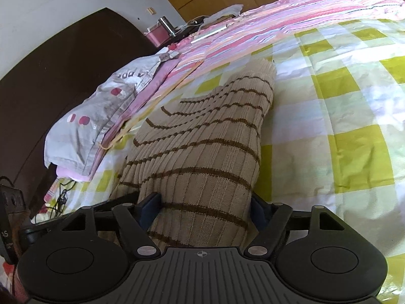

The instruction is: Fold small clothes

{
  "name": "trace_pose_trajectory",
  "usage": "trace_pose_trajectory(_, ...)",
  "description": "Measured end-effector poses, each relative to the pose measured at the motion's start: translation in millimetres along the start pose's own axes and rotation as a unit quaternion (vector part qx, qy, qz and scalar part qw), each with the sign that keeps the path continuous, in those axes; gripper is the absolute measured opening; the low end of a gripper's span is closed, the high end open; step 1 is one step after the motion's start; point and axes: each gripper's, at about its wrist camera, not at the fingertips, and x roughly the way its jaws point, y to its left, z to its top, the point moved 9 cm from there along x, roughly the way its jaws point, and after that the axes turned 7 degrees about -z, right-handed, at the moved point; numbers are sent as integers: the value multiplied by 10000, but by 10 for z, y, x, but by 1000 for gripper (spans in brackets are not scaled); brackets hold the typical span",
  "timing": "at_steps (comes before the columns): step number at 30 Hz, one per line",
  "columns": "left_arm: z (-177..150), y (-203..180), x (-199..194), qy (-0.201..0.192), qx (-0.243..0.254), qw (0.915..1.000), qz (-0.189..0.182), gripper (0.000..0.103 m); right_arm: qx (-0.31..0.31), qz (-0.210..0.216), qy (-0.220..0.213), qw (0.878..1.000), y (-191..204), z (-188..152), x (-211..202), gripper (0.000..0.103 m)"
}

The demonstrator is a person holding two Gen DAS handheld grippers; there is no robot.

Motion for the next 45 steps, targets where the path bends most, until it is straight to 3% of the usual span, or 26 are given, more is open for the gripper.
trace_pose_trajectory(2, -38, -20, -13, 33, -109, 9999, -123, 59, 53, 24, 3, 10000, -18, -4, -50, 57)
trace_pose_trajectory(5, -108, -108, -43, 128, -123, 9995, -276, 56, 9, 93, 53, 9999, -34, -44, -178, 48)
trace_pose_trajectory(15, -987, -938, -489, 882, 506, 9902, -954, 56, -402, -301, 410, 9979, -277, -644, -1123, 48)
trace_pose_trajectory(18, -978, -1005, -638, 878, 520, 9909, -882, 56, -502, -456, 408, 9969, -362, -786, -1336, 52)
trace_pose_trajectory(22, -610, -1037, -836, 282, 578, 9964, -544, 56, -372, -518, -79, 9979, -395, -766, -1543, 53)
trace_pose_trajectory(24, -435, -1080, -780, 182, 579, 9968, -527, 56, -331, -555, -356, 9973, -409, -721, -1588, 53)
trace_pose_trajectory(27, -323, -1163, -526, 294, 767, 9961, -315, 56, -238, -541, -732, 9956, -428, -662, -1643, 52)
trace_pose_trajectory(31, -281, -1131, -152, 506, 700, 9962, 52, 55, -257, -350, -659, 9969, -437, -717, -1655, 49)
trace_pose_trajectory(37, -221, -1210, 9, 534, 821, 9948, 282, 27, -807, -378, -778, 9930, -272, -794, -1703, 45)
trace_pose_trajectory(41, -254, -1342, -23, 522, 1208, 9909, 276, 26, -959, -273, -895, 9910, -155, -808, -1786, 45)
trace_pose_trajectory(45, -203, -1225, 120, 664, 1028, 9916, 427, 30, -999, -87, -743, 9922, -12, -876, -1734, 46)
